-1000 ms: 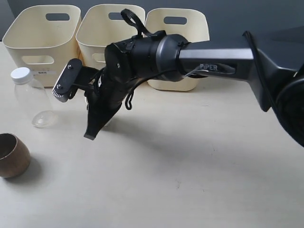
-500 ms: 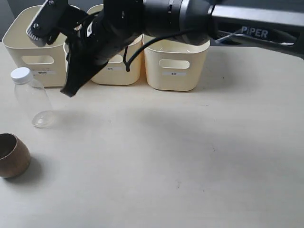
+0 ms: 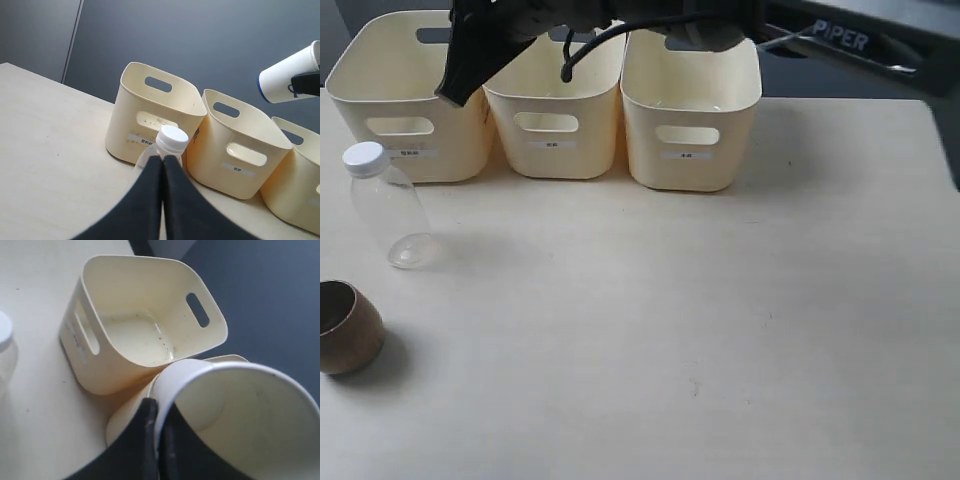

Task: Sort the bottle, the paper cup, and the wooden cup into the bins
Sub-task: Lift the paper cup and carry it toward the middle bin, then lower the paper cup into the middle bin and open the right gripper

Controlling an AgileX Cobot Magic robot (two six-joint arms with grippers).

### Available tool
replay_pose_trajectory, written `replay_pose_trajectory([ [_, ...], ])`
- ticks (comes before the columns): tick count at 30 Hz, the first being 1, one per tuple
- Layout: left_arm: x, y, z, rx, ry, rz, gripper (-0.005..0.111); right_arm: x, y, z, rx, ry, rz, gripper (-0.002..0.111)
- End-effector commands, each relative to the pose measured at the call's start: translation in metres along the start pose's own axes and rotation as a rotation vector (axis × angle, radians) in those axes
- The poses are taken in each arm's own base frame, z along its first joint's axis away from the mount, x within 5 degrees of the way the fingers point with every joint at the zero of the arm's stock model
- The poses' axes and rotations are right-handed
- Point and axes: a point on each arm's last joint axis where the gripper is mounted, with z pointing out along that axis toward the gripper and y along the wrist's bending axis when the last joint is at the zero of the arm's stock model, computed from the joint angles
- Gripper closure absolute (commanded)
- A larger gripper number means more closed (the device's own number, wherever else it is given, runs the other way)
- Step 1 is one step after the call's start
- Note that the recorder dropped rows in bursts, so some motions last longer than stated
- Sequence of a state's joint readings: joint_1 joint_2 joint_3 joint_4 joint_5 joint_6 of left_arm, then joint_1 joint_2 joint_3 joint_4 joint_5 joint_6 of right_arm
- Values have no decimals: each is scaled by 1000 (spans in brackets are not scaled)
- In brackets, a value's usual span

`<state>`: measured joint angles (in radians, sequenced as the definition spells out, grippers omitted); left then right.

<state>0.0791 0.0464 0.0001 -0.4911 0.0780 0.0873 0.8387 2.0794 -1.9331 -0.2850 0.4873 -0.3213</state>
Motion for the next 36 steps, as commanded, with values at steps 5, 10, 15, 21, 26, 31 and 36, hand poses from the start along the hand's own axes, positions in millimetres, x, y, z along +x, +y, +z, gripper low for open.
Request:
replay_pose_trajectory([
  [5,0,0,0,7,-1,14,107,20,-27,39,81,67,115,109],
  [10,0,0,0,7,-1,14,107,26,-35,46,103,69,182,109],
  [15,0,0,0,7,-1,14,107,36,-33,58,115,83,168,109],
  [21,0,0,0,7,1,14,107,52,-37,70,125,109,211,109],
  [26,0,0,0,8,5,14,107,56,-39,73,137,115,227,109],
  [31,0,0,0,8,5,14,107,58,-38,74,140,126,218,109],
  [36,0,0,0,8,5,14,107,58,-39,74,142,125,214,97],
])
